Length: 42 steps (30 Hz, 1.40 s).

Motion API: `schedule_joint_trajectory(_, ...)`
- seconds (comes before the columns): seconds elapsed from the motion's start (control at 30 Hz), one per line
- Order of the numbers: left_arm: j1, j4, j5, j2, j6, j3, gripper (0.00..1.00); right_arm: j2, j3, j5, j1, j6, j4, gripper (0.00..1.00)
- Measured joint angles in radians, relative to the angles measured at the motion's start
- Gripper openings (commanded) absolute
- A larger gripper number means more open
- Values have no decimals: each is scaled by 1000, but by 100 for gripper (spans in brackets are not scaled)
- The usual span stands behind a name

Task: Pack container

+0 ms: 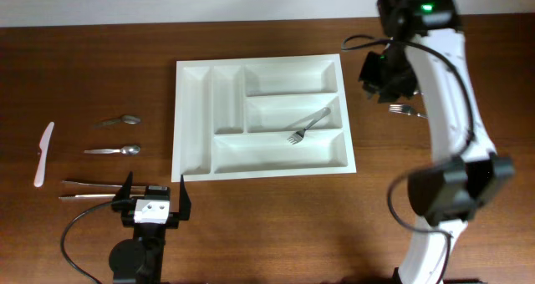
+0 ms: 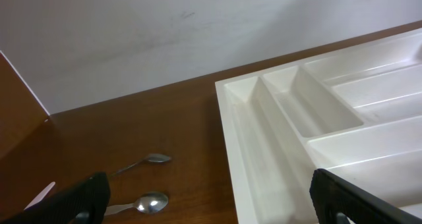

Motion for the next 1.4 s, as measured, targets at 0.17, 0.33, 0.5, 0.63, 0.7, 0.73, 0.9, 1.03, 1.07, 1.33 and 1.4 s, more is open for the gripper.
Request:
schedule_joint_trajectory(0.17,0,0,0,0,0,0,99,-118,6,-22,58,-58,0,21)
schedule_joint_trajectory(0.33,0,0,0,0,0,0,99,-154,-50,-17,208,-86,0,4)
schedule_joint_trajectory(0.5,0,0,0,0,0,0,99,-156,-202,20,317,-70,0,4)
schedule_joint_trajectory(0.63,0,0,0,0,0,0,99,-156,-293,64,314,-41,10,4)
schedule_joint_trajectory(0.7,0,0,0,0,0,0,99,-156,-333,79,307,-38,34,4)
schedule_joint_trajectory(0.73,0,0,0,0,0,0,99,-156,-352,84,304,-37,47,4)
schedule_joint_trajectory(0.9,0,0,0,0,0,0,99,-156,-457,92,305,-38,116,4)
schedule_joint_trajectory(1.03,0,0,0,0,0,0,99,-156,-526,60,305,-44,199,4)
schedule_joint_trajectory(1.07,0,0,0,0,0,0,99,-156,-541,43,305,-47,224,4)
schedule_joint_trajectory(1.33,0,0,0,0,0,0,99,-156,-639,-77,305,-54,401,4)
schedule_joint_trajectory(1.4,0,0,0,0,0,0,99,-156,-671,-94,305,-54,430,4)
